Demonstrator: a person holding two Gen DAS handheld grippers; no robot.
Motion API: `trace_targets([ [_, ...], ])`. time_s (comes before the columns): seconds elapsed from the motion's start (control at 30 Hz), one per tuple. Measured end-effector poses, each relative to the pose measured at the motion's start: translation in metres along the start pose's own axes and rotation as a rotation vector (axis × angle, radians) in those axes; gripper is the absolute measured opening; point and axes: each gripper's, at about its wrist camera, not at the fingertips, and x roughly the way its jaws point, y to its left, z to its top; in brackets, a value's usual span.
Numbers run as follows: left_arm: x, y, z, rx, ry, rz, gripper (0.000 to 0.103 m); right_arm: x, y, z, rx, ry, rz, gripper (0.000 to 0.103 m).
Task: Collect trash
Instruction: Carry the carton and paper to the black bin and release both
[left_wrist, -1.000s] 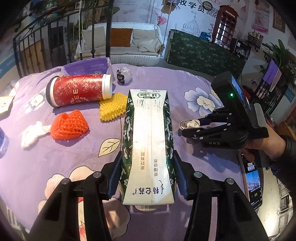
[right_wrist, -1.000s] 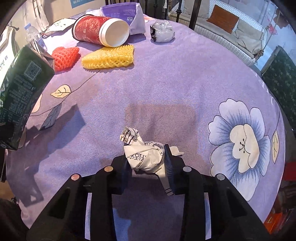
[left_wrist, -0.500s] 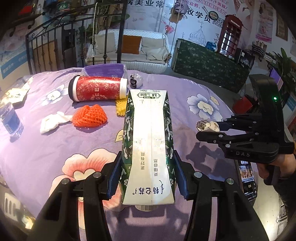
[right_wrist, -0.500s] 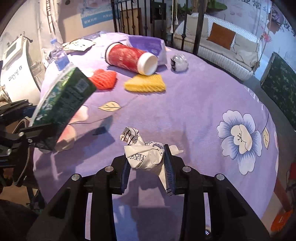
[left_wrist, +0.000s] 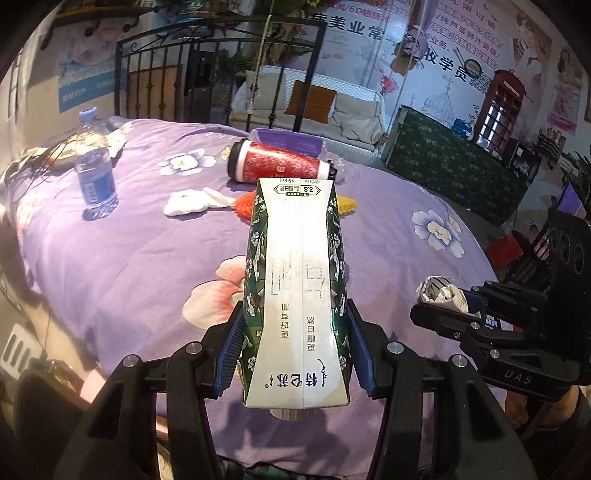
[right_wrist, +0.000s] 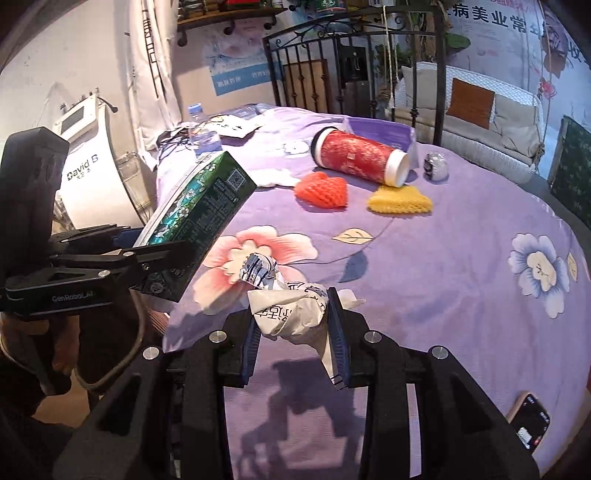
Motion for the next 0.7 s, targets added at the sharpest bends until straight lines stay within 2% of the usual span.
trace_targets([
  [0.37, -0.052, 0.071, -0.040, -0.177, -0.008, 0.164, 0.050, 0.027, 0.087, -0.002, -0.064, 0.007, 0.187, 0.034],
  [0.7, -0.087, 0.137, -0.085, -0.328, 0.028, 0.327, 0.051, 0.043, 0.146, 0.000, -0.153, 0.024, 0.297, 0.034],
])
